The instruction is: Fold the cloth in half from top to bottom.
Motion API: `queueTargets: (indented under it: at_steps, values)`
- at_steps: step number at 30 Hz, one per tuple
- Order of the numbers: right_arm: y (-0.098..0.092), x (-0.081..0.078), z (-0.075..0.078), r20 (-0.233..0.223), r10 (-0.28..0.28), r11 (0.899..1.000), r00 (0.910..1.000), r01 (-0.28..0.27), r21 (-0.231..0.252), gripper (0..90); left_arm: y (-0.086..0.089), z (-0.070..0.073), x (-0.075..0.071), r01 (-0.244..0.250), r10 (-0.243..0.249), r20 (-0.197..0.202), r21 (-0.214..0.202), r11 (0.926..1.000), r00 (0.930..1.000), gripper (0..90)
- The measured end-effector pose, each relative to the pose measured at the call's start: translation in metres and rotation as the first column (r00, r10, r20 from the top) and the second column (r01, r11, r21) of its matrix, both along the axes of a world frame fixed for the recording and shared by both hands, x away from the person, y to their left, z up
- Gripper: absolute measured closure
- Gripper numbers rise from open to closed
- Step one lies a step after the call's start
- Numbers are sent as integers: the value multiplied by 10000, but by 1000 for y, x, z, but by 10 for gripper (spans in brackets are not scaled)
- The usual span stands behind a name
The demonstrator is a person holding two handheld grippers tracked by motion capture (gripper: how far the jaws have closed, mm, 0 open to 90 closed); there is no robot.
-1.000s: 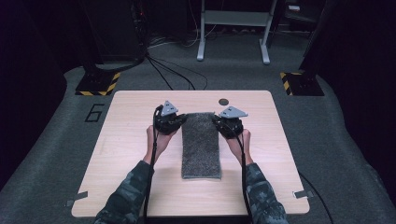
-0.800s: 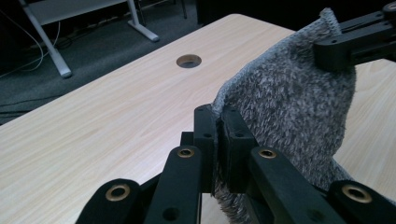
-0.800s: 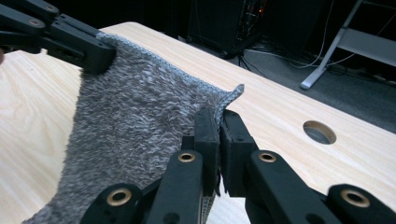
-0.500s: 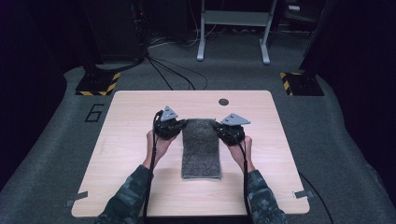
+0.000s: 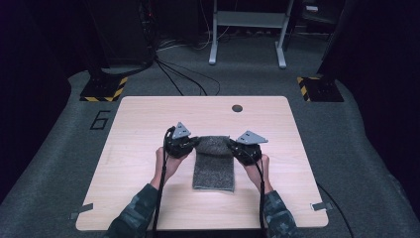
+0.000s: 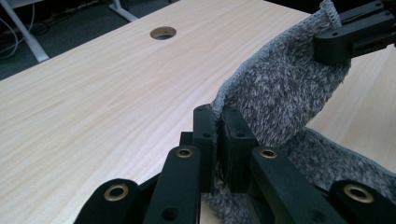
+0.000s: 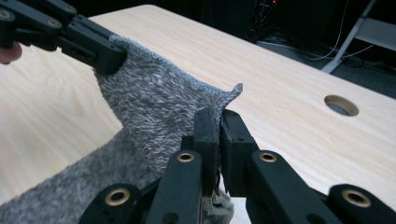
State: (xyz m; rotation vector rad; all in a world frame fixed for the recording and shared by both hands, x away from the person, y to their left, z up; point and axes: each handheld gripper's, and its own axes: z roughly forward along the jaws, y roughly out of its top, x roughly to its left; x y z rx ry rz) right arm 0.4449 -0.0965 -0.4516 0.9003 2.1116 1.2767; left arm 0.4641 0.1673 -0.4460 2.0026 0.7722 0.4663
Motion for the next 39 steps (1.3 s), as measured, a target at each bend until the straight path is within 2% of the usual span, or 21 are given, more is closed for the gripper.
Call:
queueTargets:
  at_steps: [2,7,14,22,25,28,35,39]
  values:
    - [0,-5,-3,-89,-59,9999,9999,60,103,862,0,-2,-3,3,-2,-5,46,10000,10000,854]
    - [-2,-14,-11,-227,44,10000,9997,-44,30,860,0,-8,-11,179,-178,-200,48,9998,9996,851]
    - [-5,-24,-25,-512,36,10000,9987,-35,22,859,-4,-19,-22,340,-329,-423,254,9991,9986,851]
    - [-8,-35,-37,-694,140,9997,9975,-153,-194,856,-5,-31,-32,389,-371,-730,234,9990,9966,851]
    - [-7,-41,-42,-809,133,9996,9966,-153,-245,854,-5,-34,-34,475,-452,-957,220,9986,9944,849]
    - [-8,-45,-46,-867,163,9994,9961,-189,-295,851,-6,-37,-38,508,-481,-953,256,9984,9943,846]
    - [-9,-58,-51,-926,271,9986,9953,-312,-433,841,-3,-46,-47,685,-659,-1316,158,9975,9891,822]
    - [-11,-68,-53,-1037,458,9982,9936,-496,-342,802,-1,-52,-55,842,-812,-1607,119,9964,9837,757]
